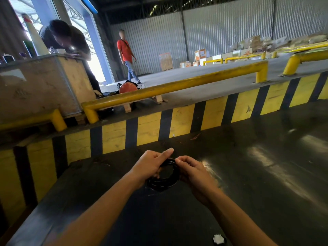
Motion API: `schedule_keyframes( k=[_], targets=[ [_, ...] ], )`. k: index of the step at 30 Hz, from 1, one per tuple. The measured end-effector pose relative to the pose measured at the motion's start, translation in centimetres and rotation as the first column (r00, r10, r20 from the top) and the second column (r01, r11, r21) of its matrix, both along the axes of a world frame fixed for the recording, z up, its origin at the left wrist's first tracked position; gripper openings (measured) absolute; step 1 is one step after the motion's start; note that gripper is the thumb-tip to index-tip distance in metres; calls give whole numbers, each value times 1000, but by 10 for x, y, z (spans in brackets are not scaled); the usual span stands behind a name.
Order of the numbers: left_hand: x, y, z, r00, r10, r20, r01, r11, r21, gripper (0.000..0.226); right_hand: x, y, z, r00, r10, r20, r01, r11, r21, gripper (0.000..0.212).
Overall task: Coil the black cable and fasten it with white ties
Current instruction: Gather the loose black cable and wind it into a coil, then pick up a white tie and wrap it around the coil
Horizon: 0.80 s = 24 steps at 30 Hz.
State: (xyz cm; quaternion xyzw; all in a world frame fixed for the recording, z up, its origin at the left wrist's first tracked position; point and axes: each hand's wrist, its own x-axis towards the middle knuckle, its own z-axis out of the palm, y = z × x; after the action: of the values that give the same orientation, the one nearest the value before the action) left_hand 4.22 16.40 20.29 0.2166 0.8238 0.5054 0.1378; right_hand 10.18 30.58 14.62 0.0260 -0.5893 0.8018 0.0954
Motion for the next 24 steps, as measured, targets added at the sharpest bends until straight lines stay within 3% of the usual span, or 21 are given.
schedule_keyframes(
  k=[5,8,12,15,17,20,24],
  targets=[
    [7,13,-37,962,201,-187,-195,979,54,61,6,-6,-33,987,-119,106,125,991,-51,19],
    [16,16,-63,967,162,-195,-171,985,-32,66,12,-3,-58,977,-80,200,91,995,-47,20],
    [21,13,-98,979,114,-169,-140,978,-151,35,20,26,-94,941,2,339,-19,999,45,20],
    [23,7,-121,984,144,-109,-165,961,-221,21,22,57,-129,867,-196,458,129,976,174,20],
    [26,3,-133,985,151,-85,-168,952,-257,15,25,80,-157,800,-334,498,166,921,352,14],
    [27,-3,-147,982,177,-66,-189,935,-301,10,31,99,-203,745,-408,528,-51,754,655,21],
    [29,-10,-162,987,158,-24,-156,912,-379,11,35,96,-245,743,-388,545,-273,568,776,32]
  ],
)
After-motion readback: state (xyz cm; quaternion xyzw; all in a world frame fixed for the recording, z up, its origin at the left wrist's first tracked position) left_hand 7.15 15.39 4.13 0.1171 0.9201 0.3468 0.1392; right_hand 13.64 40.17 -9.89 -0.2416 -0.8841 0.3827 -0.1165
